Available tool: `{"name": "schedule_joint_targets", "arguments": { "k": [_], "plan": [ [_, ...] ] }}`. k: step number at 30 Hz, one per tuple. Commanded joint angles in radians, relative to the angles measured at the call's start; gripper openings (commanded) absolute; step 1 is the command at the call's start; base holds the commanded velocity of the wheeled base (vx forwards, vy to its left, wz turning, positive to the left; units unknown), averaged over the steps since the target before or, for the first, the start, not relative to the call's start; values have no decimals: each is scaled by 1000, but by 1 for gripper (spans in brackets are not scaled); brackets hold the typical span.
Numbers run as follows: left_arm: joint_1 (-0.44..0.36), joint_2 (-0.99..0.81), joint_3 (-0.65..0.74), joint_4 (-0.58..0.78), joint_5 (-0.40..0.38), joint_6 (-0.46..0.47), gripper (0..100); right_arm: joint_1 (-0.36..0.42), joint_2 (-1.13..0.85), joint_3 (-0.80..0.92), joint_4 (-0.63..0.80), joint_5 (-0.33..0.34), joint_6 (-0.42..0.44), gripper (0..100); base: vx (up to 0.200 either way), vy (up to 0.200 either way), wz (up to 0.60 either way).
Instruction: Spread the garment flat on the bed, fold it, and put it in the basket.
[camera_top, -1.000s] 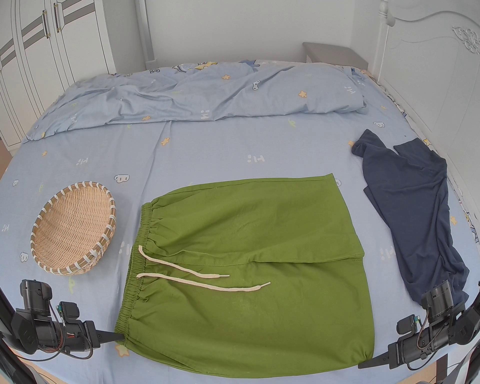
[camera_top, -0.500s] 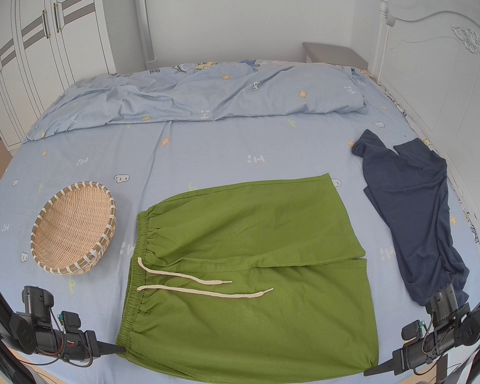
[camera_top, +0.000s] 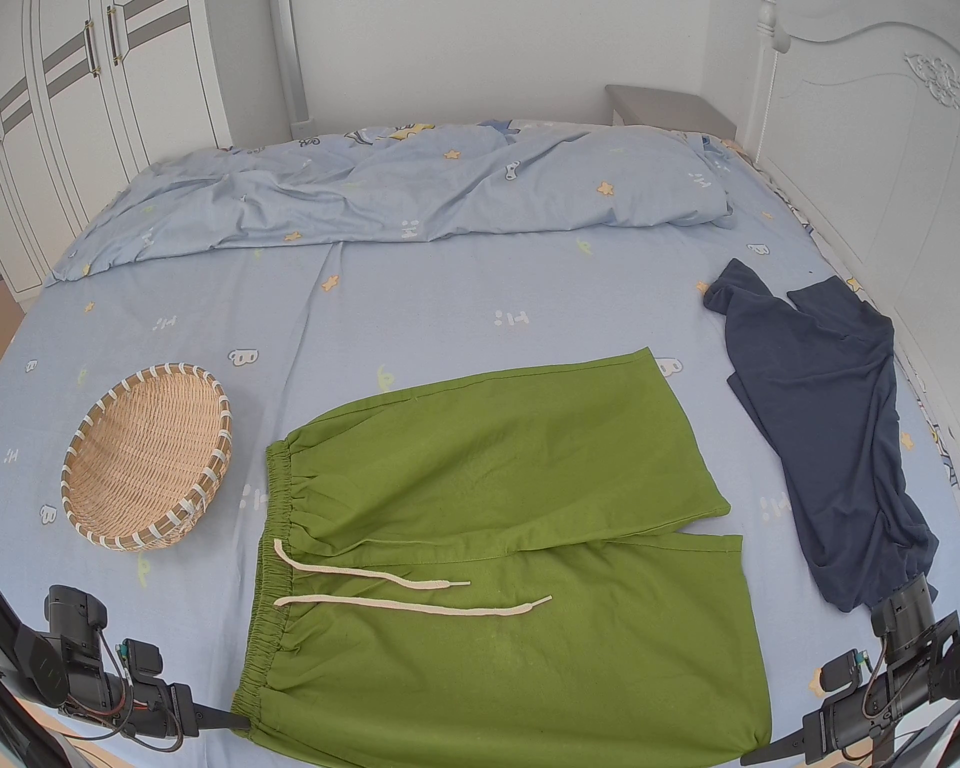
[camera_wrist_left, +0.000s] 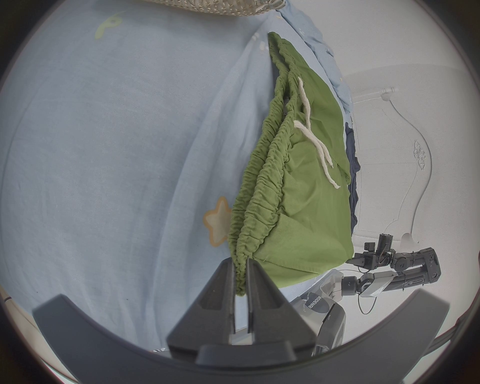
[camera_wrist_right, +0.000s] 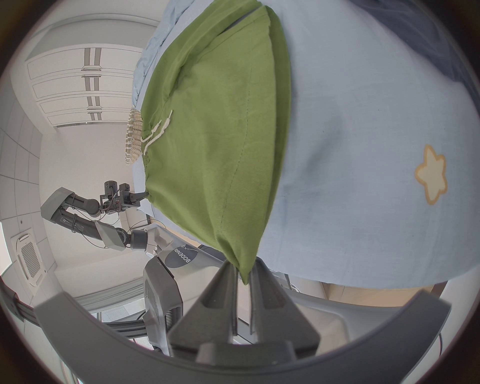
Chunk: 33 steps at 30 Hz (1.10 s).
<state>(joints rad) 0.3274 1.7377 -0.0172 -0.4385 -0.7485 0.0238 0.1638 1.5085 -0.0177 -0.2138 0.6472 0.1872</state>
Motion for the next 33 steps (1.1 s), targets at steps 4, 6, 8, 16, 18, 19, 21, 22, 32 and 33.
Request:
{"name": "schedule_joint_targets", "arguments": {
  "k": [4, 6, 8, 16, 18, 19, 21, 22, 32, 33],
  "plan": [
    [-22, -113, -17, 29, 3, -74, 0, -24, -108, -81, 39, -17, 14, 0, 0, 0, 0],
    [-59, -173, -59, 89, 6, -154, 0, -27, -156, -151, 139, -20, 17, 0, 0, 0, 0],
    [-93, -234, -121, 182, 8, -231, 0, -26, -205, -248, 278, -20, 18, 0, 0, 0, 0],
    [-146, -372, -448, 667, -3, -317, 0, -41, -283, -614, 651, -11, 18, 0, 0, 0, 0],
    [-148, -371, -486, 705, -3, -318, 0, -41, -281, -653, 677, -11, 18, 0, 0, 0, 0],
    [-146, -363, -547, 747, -3, -320, 0, -41, -271, -717, 711, -11, 18, 0, 0, 0, 0],
    [-146, -352, -575, 756, -3, -321, 0, -41, -254, -748, 722, -11, 18, 0, 0, 0, 0],
    [-146, -319, -616, 759, -3, -331, 0, -41, -218, -800, 734, -11, 18, 0, 0, 0, 0],
    [-171, -162, -862, 753, -2, -441, 0, -41, -40, -1056, 758, -12, 20, 0, 0, 0, 0],
    [-171, -139, -903, 755, -2, -456, 0, -41, -16, -1091, 754, -15, 18, 0, 0, 0, 0]
  ]
}}
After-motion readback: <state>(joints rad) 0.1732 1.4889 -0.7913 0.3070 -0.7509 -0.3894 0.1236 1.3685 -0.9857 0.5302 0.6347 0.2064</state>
